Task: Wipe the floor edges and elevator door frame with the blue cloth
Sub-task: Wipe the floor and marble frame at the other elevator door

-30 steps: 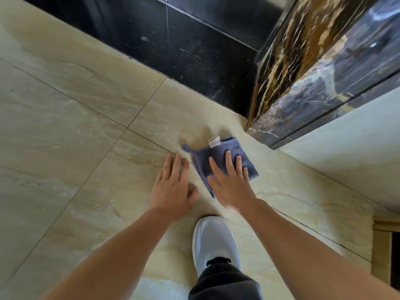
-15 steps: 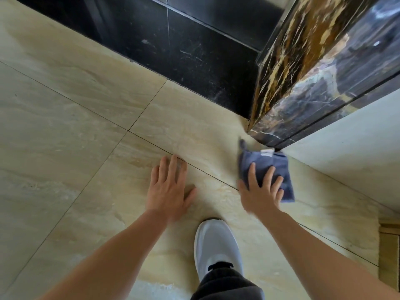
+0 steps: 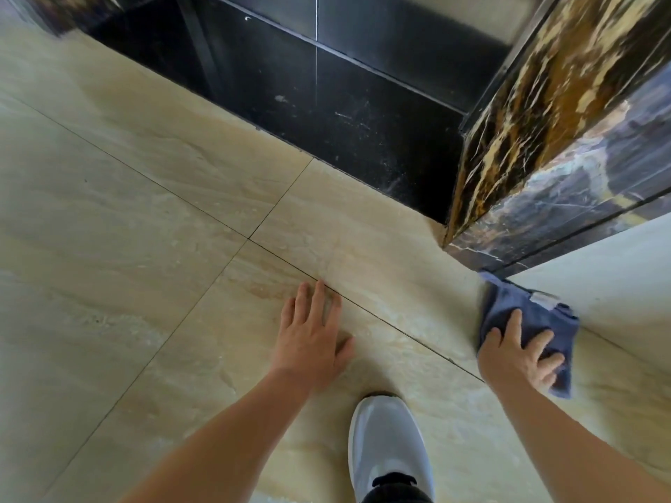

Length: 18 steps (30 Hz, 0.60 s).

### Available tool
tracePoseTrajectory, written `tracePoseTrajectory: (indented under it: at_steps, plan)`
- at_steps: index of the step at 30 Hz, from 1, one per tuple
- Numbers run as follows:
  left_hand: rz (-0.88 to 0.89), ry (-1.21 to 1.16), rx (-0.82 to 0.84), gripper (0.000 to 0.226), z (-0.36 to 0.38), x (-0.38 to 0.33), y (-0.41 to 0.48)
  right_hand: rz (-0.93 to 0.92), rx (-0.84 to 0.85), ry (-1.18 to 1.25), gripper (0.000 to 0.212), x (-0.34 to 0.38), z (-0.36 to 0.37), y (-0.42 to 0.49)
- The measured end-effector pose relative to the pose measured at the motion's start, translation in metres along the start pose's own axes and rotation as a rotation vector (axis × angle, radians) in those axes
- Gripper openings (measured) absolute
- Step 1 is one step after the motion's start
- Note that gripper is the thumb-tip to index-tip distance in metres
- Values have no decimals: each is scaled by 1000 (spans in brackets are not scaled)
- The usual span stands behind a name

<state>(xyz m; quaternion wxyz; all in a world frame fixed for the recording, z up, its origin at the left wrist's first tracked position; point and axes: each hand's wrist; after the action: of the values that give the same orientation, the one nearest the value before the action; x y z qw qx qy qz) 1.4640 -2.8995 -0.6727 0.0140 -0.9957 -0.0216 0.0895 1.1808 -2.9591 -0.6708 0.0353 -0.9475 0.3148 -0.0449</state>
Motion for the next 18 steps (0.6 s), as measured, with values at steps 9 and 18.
tracePoseTrajectory:
  at_steps: [9, 18]
  plan:
    - [41, -38, 128, 71, -20, 8, 5, -912, -132, -66, 56, 59, -4, -39]
    - [-10, -40, 264, 60, -85, 28, 7, -89, 206, 105, 31, 34, -43, -14]
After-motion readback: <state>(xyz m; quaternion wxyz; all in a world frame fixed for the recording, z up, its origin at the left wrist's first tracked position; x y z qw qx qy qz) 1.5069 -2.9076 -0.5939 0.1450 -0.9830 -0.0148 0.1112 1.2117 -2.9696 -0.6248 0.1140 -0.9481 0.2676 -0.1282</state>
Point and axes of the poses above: each hand's wrist, its own y-axis towards the middle knuckle, its own z-axis out of the palm, x = y × z, and after that the axes turned 15 degrees about -x, right-handed
